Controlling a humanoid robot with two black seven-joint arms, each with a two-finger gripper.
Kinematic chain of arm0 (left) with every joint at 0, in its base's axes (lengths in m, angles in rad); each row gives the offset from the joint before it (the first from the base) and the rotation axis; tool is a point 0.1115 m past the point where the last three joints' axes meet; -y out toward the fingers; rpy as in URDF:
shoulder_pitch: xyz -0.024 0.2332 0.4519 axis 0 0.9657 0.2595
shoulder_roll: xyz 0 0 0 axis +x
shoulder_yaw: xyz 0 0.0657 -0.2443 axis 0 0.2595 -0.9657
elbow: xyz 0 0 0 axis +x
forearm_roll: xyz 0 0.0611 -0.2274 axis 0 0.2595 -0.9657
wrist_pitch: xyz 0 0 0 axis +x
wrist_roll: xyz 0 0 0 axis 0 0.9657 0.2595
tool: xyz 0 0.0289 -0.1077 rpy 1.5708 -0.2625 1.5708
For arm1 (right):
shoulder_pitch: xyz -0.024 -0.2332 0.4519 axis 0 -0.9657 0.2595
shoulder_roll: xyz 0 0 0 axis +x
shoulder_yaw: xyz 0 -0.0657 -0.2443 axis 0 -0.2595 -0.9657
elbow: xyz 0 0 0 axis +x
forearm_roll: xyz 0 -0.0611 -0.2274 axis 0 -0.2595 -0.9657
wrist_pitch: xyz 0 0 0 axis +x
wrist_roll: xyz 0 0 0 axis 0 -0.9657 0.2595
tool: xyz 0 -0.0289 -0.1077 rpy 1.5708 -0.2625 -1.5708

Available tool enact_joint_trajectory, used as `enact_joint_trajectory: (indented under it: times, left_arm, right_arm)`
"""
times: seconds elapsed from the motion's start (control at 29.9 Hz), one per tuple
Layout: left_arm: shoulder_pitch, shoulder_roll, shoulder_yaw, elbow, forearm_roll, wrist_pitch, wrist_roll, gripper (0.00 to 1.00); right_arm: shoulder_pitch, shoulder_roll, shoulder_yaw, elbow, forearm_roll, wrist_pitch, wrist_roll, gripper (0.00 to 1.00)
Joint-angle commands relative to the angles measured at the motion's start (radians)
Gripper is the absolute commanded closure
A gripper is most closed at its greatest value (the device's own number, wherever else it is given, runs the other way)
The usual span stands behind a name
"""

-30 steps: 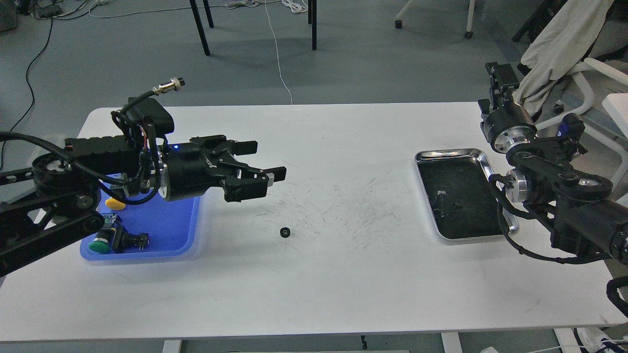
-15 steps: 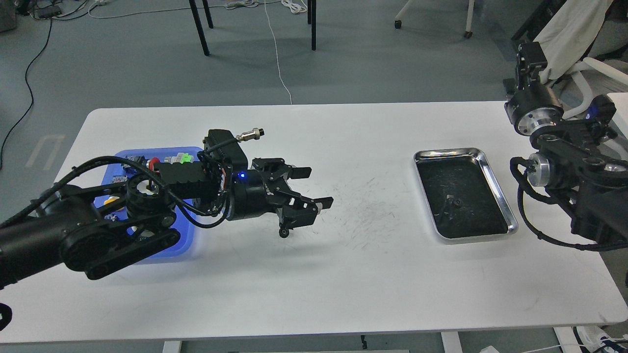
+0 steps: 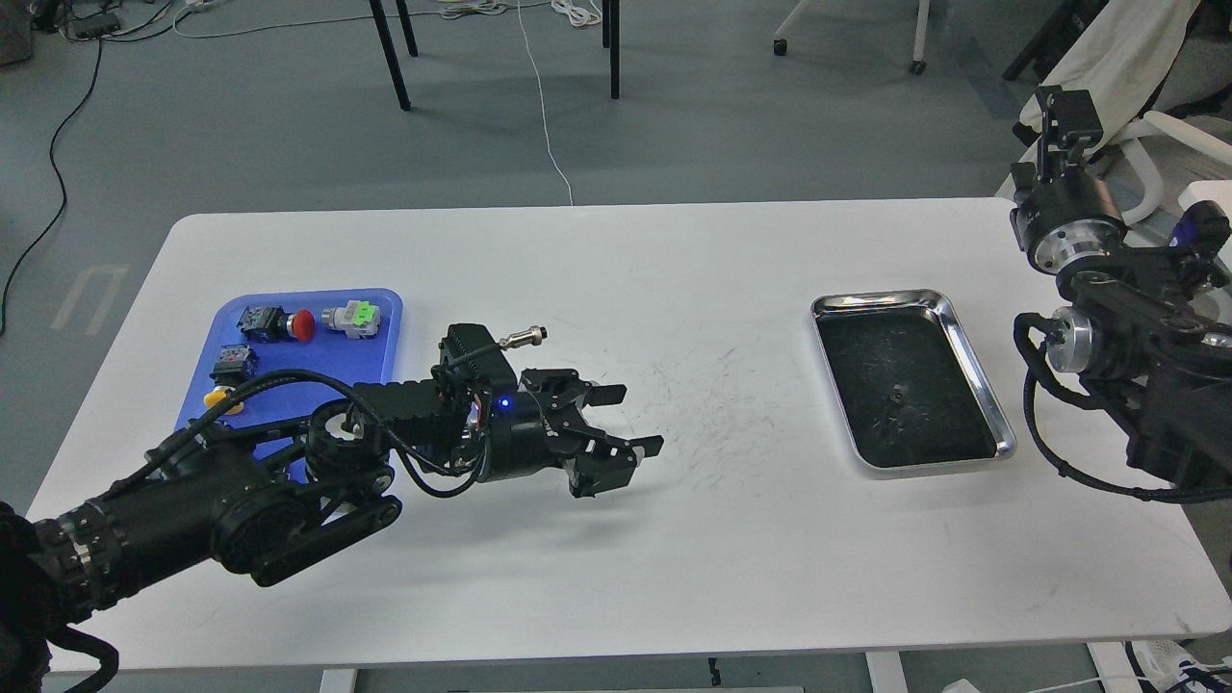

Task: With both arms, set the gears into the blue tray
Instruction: 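Close the left gripper on the black gear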

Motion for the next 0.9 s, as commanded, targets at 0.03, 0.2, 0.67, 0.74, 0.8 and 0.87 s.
enact_joint_trajectory:
  times: [0.03, 0.2, 0.67, 0.74, 0.8, 0.87]
  left_arm:
    - [0.008, 0.002, 0.012, 0.045, 0.043, 0.041, -0.020, 0.32]
    - [0.014, 0.004, 0.012, 0.082, 0.061, 0.053, -0.020, 0.32]
    - [0.000, 0.050, 0.038, 0.145, 0.084, 0.113, -0.020, 0.34]
    - [0.003, 0.050, 0.043, 0.142, 0.086, 0.118, -0.020, 0.35]
    - [0.006, 0.053, 0.047, 0.140, 0.081, 0.121, -0.020, 0.36]
    - [0.006, 0.053, 0.047, 0.135, 0.078, 0.121, -0.020, 0.36]
  right_arm:
    - [0.002, 0.005, 0.001, 0.001, -0.001, -0.001, 0.000, 0.06]
    - [0.001, 0.002, -0.001, 0.004, -0.001, -0.001, 0.000, 0.06]
    - [-0.001, 0.005, -0.005, 0.002, -0.002, -0.001, 0.000, 0.06]
    - [-0.001, 0.005, -0.007, 0.002, -0.002, -0.001, 0.000, 0.06]
    - [-0.001, 0.005, -0.008, 0.001, -0.002, -0.001, 0.000, 0.06]
    - [-0.001, 0.005, -0.008, 0.001, -0.002, 0.001, 0.000, 0.06]
